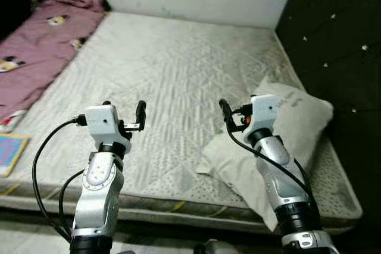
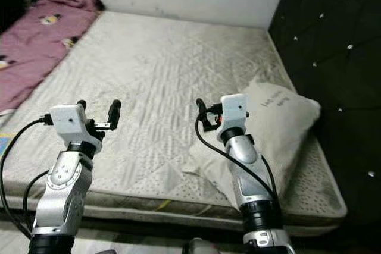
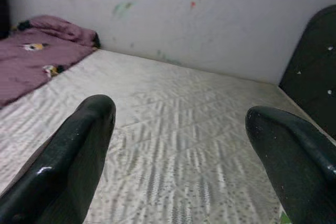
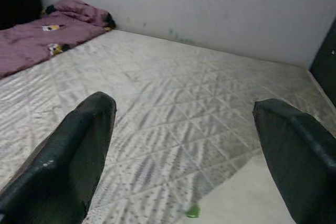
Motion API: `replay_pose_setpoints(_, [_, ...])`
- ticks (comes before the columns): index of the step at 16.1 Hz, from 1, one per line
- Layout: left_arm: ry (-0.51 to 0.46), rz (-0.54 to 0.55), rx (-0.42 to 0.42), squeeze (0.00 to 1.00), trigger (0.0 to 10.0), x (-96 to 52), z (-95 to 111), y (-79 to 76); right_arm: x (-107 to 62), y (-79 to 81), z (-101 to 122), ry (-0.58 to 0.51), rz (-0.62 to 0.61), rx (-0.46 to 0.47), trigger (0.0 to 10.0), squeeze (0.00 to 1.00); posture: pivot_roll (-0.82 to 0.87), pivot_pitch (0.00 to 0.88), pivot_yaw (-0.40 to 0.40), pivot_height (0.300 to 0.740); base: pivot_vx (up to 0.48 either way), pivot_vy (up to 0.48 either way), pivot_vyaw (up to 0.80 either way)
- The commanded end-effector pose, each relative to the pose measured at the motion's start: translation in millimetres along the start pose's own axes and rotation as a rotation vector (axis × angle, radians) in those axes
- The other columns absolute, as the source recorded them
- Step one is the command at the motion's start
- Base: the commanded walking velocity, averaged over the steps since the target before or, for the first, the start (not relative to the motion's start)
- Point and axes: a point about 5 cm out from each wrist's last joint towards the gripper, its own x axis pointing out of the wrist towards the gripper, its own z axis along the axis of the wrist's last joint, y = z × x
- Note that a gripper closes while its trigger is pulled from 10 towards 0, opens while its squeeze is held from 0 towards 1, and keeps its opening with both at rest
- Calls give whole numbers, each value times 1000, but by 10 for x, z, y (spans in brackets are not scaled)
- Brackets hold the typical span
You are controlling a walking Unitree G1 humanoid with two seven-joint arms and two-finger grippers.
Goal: Clean up the room
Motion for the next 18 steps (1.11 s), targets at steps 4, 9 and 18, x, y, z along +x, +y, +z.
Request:
replay_pose_setpoints(4, [8,-13,-1,0,10000,-2,-11,-35,14,-50,19,2,-15,-3,10000,0,-90,0,-66,740,0,-322,-739])
replay_pose_setpoints(9, [9,-17,-6,0,10000,-6,-15,-42,14,-50,14,4,-13,-5,10000,0,-89,0,-67,740,0,-468,-368])
replay_pose_setpoints(18, [6,9,-12,0,10000,-5,-11,-23,18,-49,17,3,-12,-4,10000,0,-90,0,-67,740,0,-286,0])
